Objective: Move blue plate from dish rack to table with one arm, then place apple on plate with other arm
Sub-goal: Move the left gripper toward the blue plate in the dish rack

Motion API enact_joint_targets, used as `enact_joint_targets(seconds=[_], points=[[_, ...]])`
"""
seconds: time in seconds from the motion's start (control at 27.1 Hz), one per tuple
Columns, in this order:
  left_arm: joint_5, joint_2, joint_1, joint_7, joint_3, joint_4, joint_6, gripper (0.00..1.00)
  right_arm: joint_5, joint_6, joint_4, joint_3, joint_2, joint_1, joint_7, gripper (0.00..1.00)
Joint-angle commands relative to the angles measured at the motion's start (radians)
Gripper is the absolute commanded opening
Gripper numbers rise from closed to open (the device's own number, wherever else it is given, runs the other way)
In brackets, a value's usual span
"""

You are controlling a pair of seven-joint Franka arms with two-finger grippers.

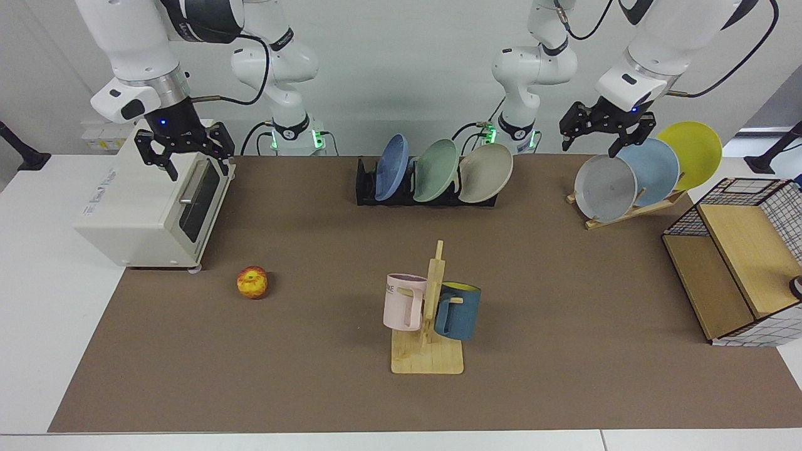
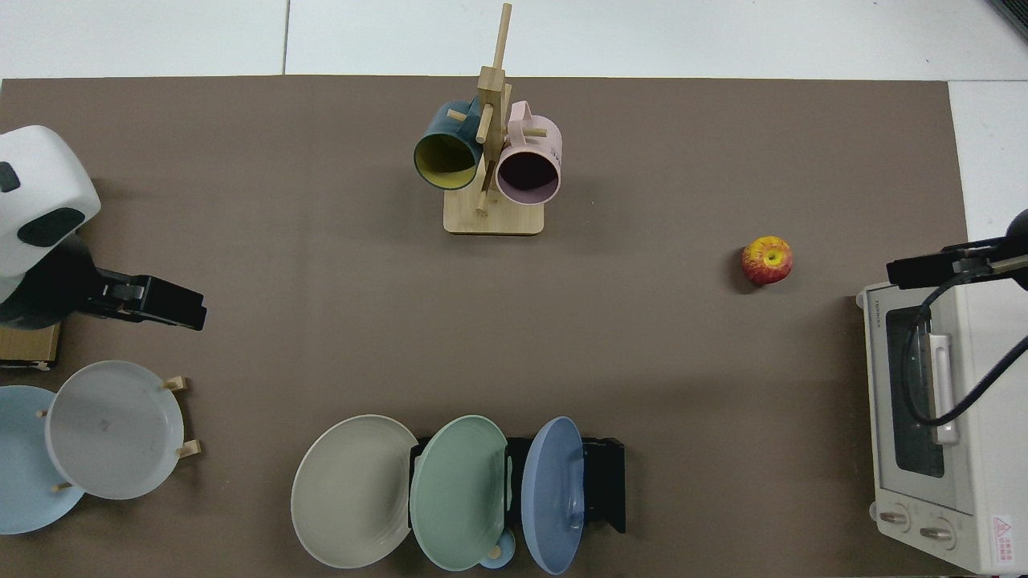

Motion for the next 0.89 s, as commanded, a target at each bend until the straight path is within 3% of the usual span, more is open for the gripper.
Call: enact_joint_targets(seconds=[0.0, 0.15, 0.37, 0.59, 0.85], points=[[-0.054, -0.058, -0.022, -0.029, 0.001, -0.08, 0.009, 1.0, -0.008, -0.001, -0.005, 0.005, -0.008, -0.006, -0.013, 0.99], [-0.092, -0.092, -0.039, -0.039, -0.017, -0.15, 0.055, 1.0, -0.008, -0.001, -0.005, 0.005, -0.008, -0.006, -0.013, 0.99], [-0.156, -0.158, -0.036, -0.115, -0.124, -0.256, 0.126, 1.0, -0.008, -0.001, -0.005, 0.005, -0.008, -0.006, -0.013, 0.99], [-0.17, -0.146, -0.028, -0.175, -0.238, -0.273, 0.138, 1.0, -0.008, -0.001, -0.005, 0.005, -0.008, -0.006, -0.013, 0.99], [-0.212, -0.167, -0.026, -0.293, -0.364, -0.382, 0.279, 1.0, -0.008, -0.001, -0.005, 0.005, -0.008, -0.006, -0.013, 0.99]])
